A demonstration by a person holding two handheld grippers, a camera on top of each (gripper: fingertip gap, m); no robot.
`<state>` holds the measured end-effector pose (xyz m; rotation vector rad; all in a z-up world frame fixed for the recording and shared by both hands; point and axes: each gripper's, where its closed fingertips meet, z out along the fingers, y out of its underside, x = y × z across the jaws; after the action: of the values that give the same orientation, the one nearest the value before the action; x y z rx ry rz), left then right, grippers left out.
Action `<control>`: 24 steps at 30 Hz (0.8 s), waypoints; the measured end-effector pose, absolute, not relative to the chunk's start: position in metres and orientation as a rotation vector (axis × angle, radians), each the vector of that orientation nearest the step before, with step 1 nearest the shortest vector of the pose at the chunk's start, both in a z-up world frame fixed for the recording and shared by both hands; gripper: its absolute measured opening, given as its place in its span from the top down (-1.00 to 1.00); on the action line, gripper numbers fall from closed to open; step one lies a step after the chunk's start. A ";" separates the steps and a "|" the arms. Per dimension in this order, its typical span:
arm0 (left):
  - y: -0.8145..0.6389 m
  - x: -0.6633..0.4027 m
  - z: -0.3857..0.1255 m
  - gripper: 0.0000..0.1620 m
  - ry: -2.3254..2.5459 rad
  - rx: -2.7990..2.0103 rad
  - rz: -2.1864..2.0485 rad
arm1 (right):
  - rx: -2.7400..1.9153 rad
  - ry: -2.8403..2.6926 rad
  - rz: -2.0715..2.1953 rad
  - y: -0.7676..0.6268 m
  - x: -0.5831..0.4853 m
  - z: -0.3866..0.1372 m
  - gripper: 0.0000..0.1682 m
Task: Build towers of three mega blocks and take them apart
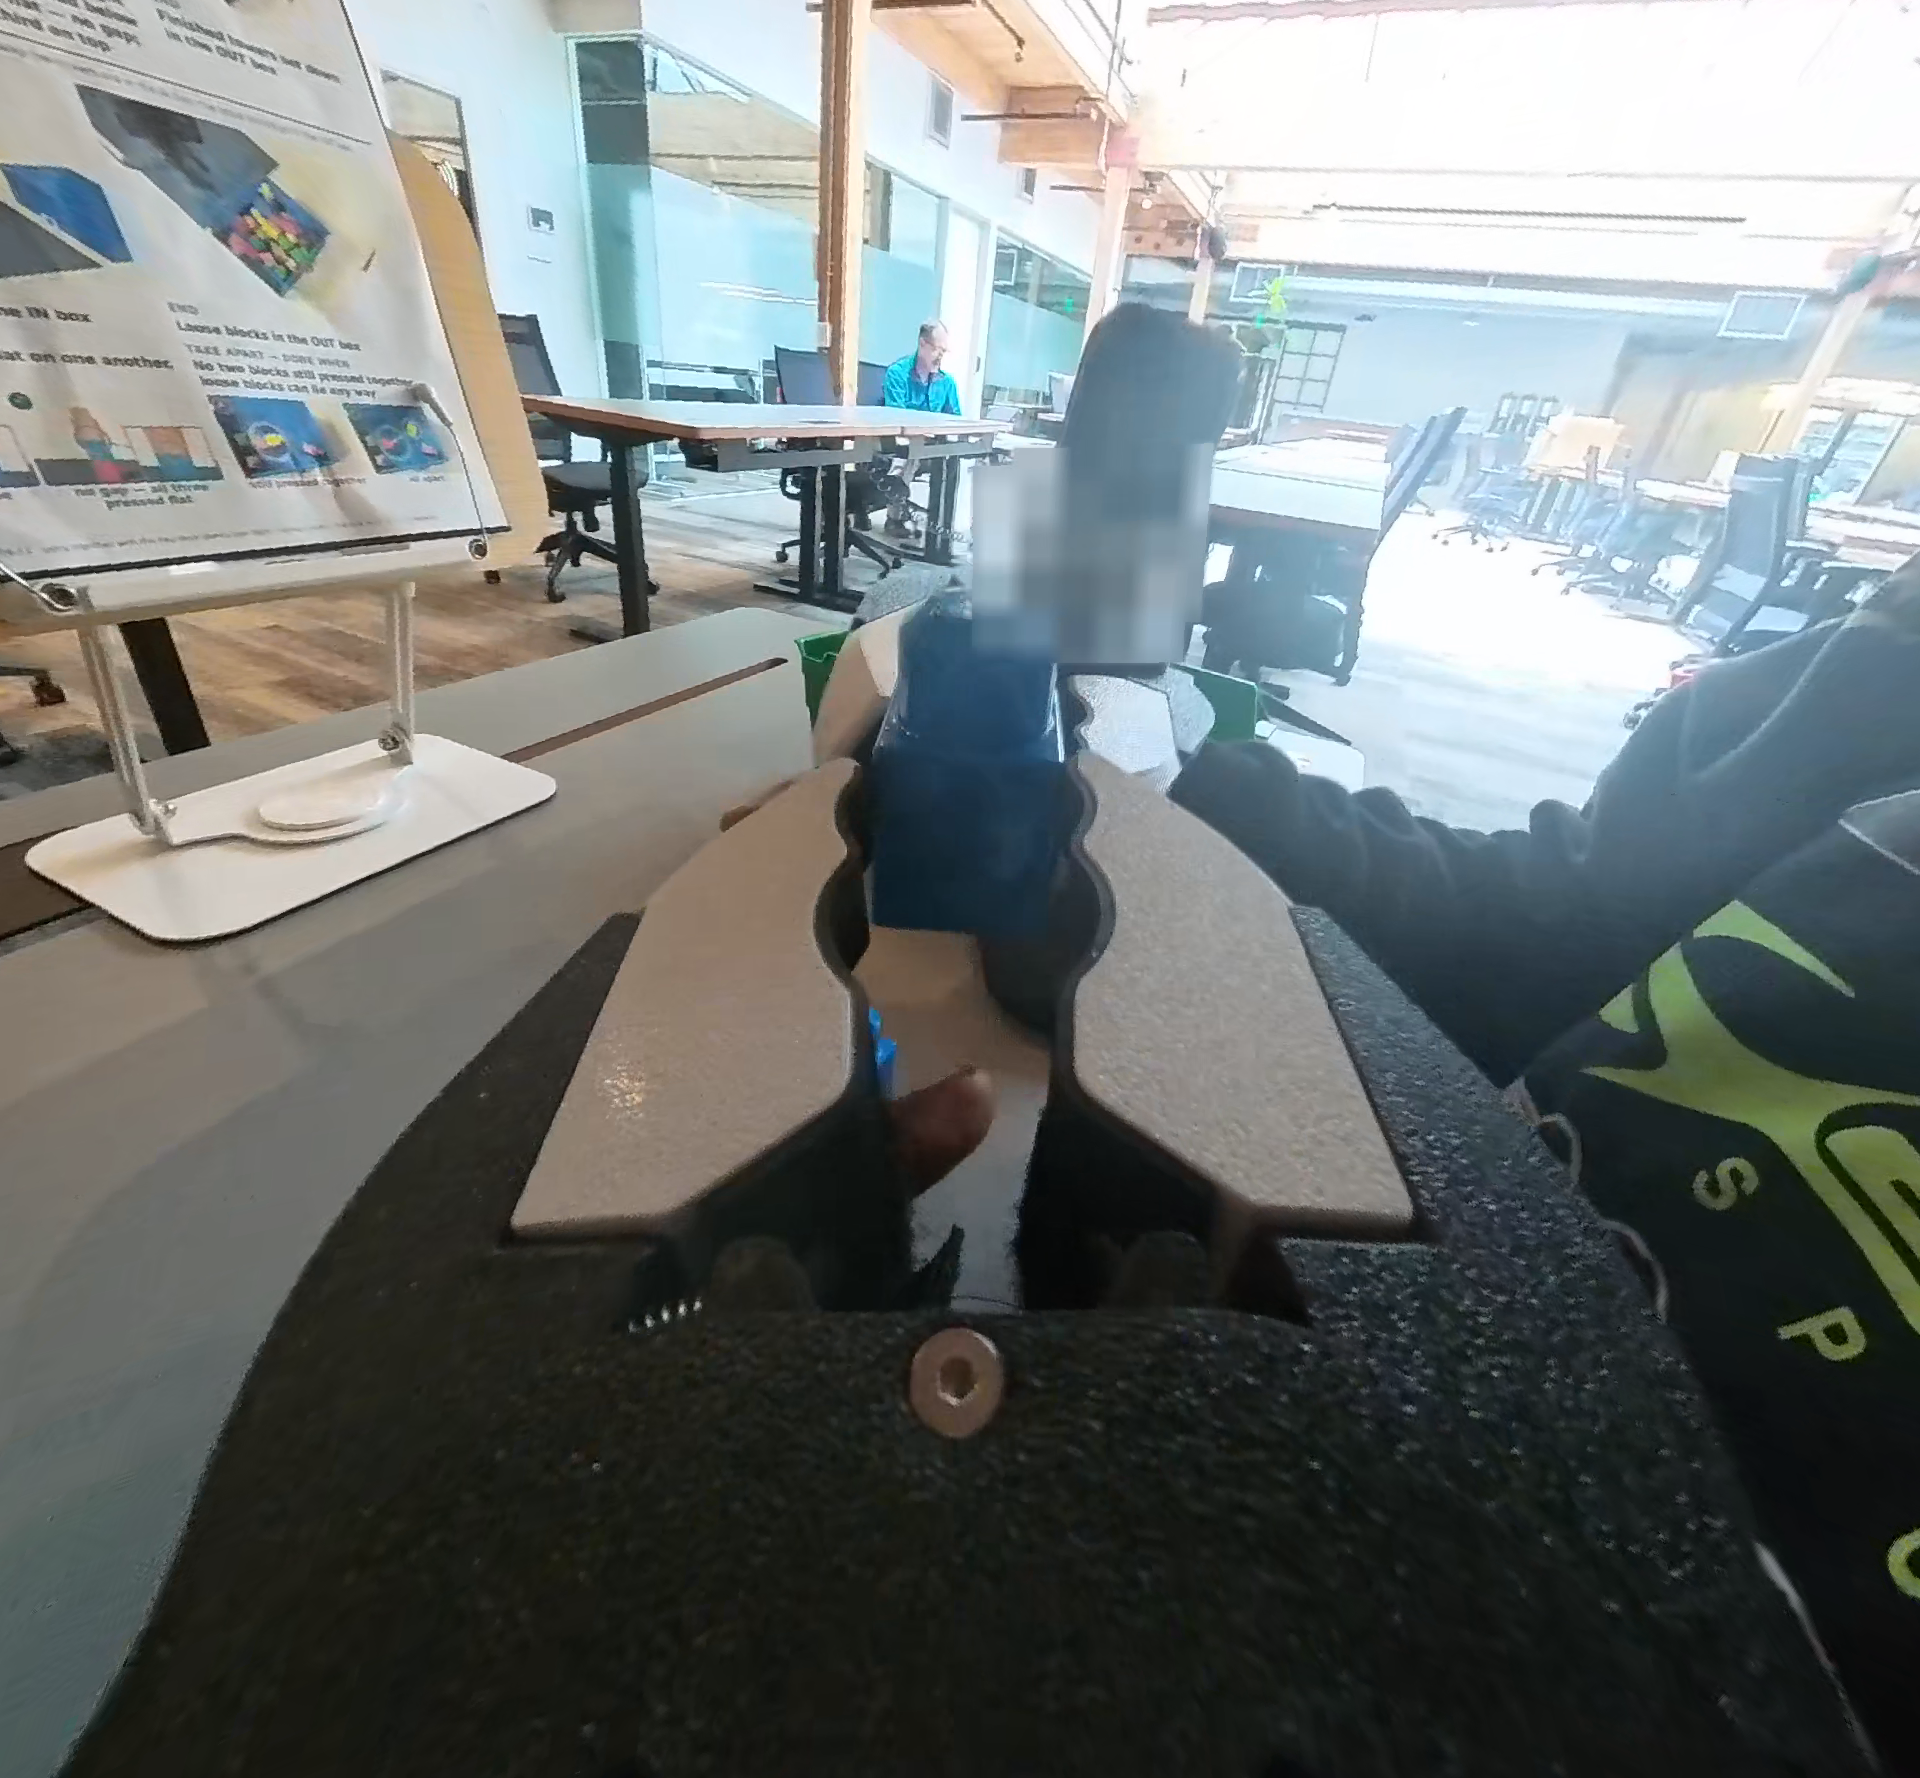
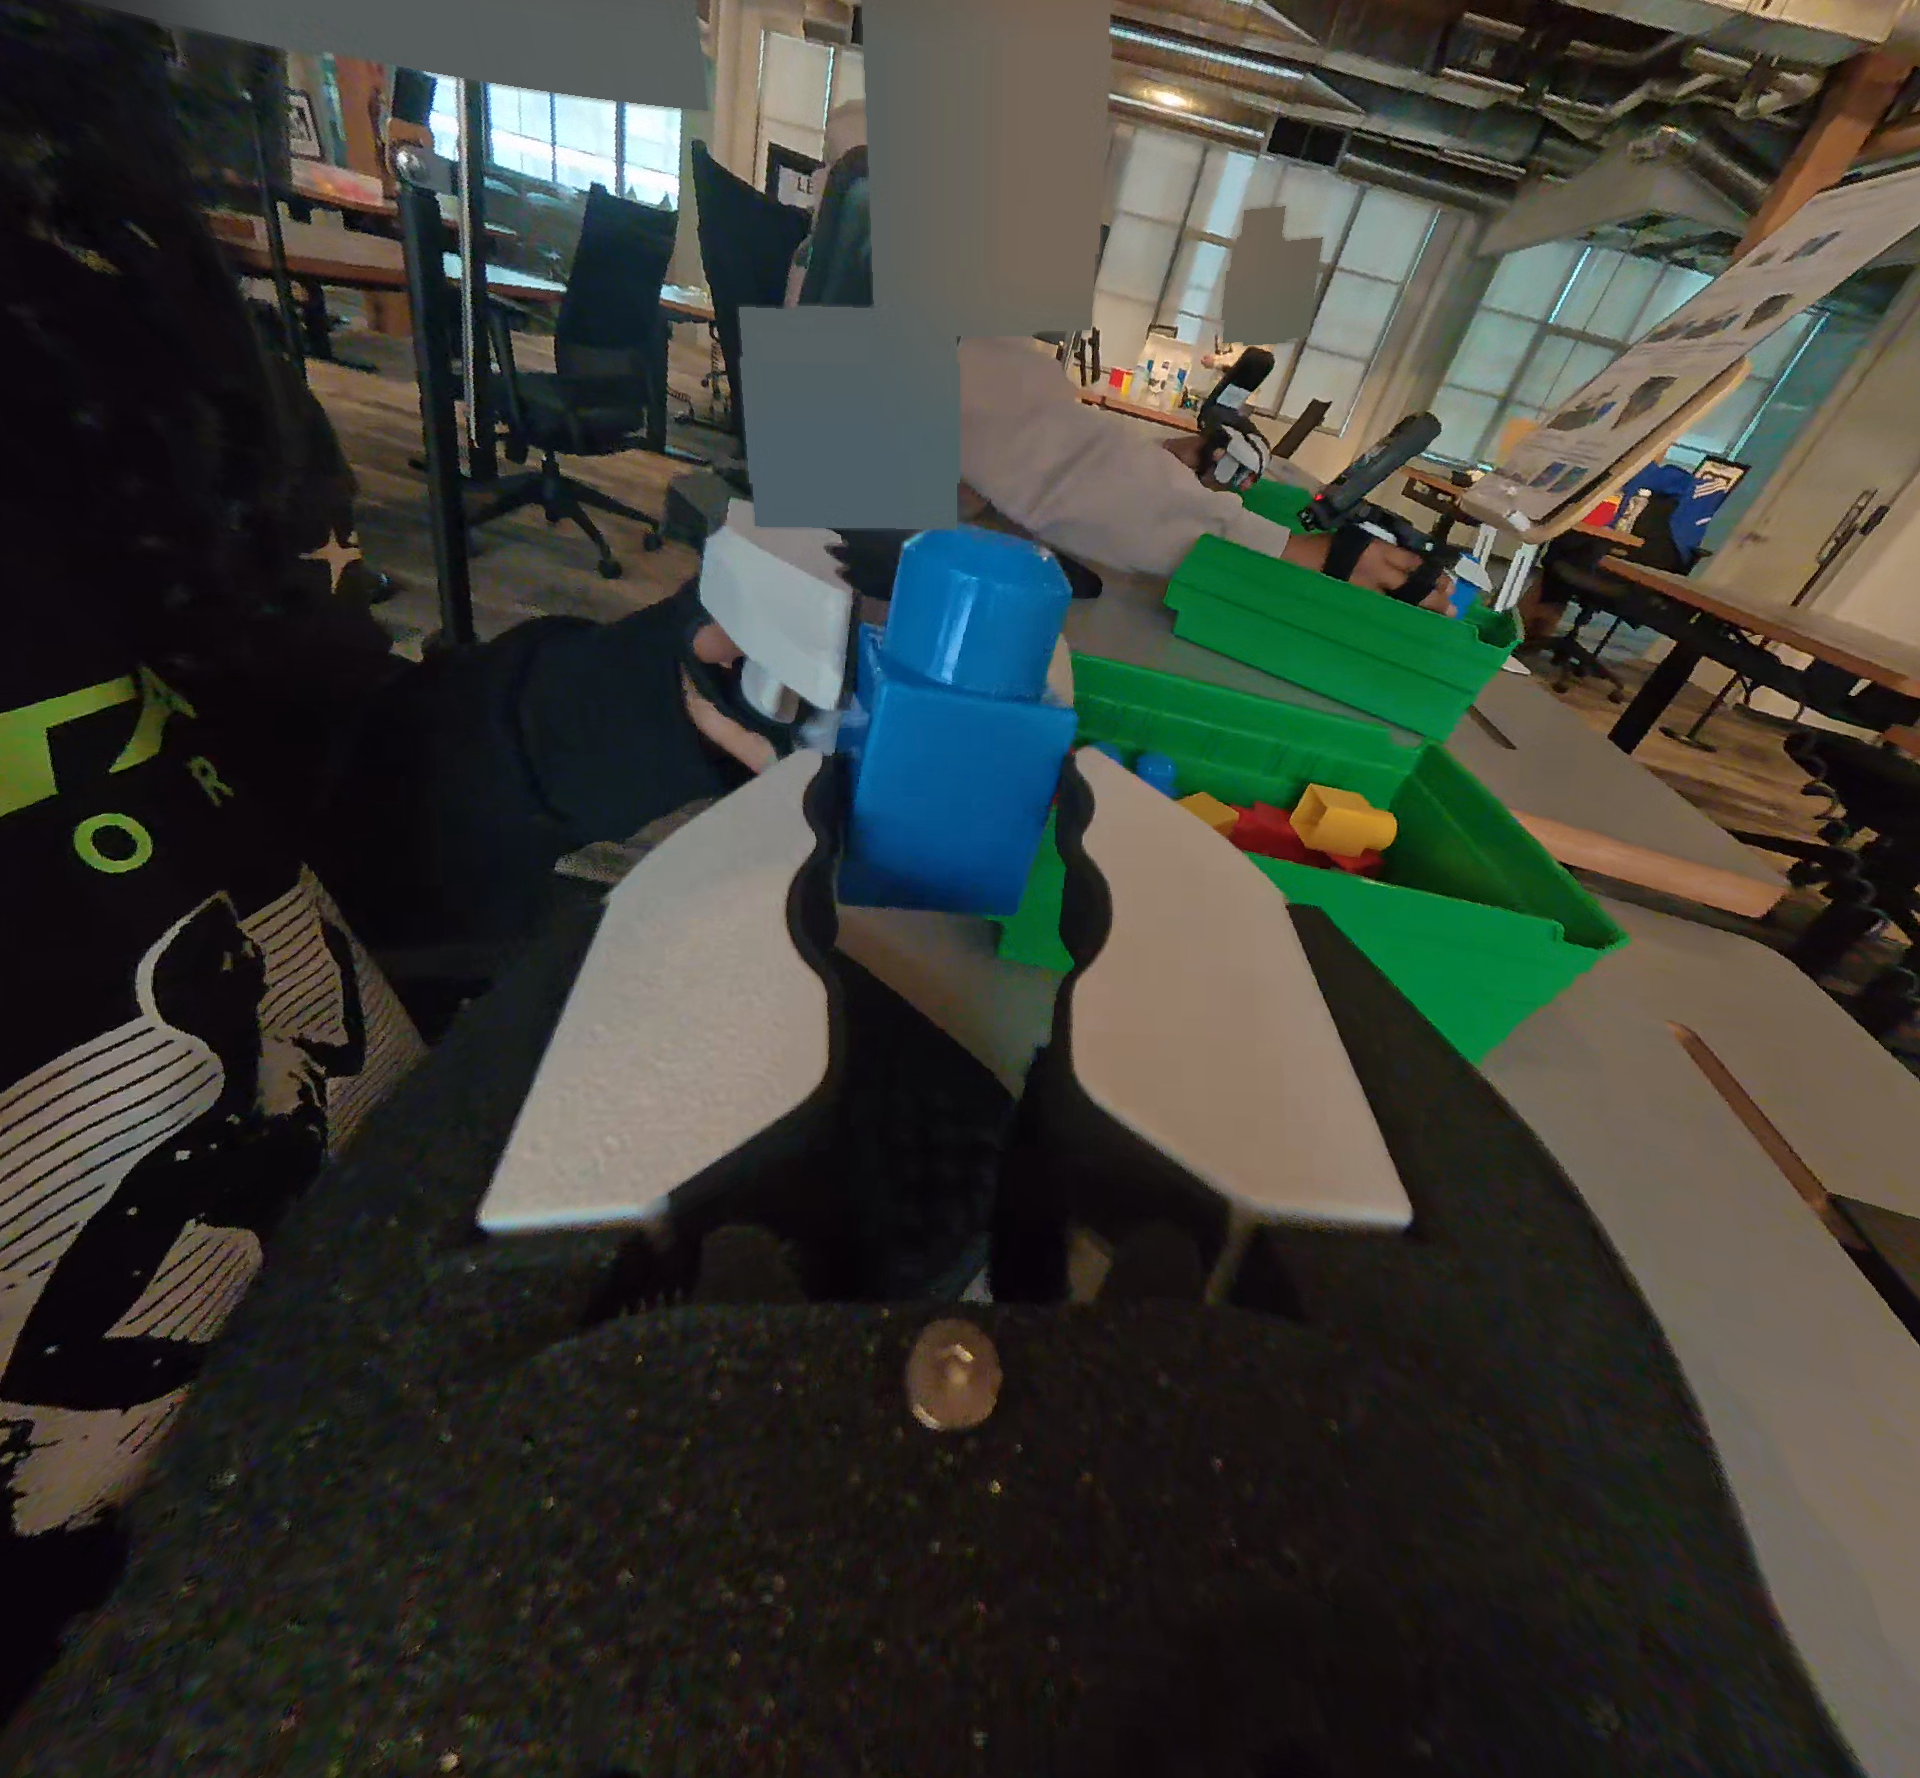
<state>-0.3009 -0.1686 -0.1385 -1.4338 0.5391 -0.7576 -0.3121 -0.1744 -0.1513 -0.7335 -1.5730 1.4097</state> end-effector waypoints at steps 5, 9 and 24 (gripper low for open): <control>-0.172 -0.303 -0.150 0.59 0.616 -1.487 -0.668 | -0.849 -1.806 1.178 -0.161 -0.305 -0.172 0.38; -0.177 -0.298 -0.174 0.59 0.776 -1.587 -0.529 | -0.845 -2.047 0.937 -0.158 -0.290 -0.173 0.35; -0.173 -0.289 -0.197 0.59 0.861 -1.645 -0.418 | -0.858 -2.364 0.597 -0.177 -0.292 -0.191 0.66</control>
<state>-0.2886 -0.1732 -0.1970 -1.6447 0.8606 -0.4184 -0.2918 -0.1767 -0.1907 -0.8584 -2.3636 0.5968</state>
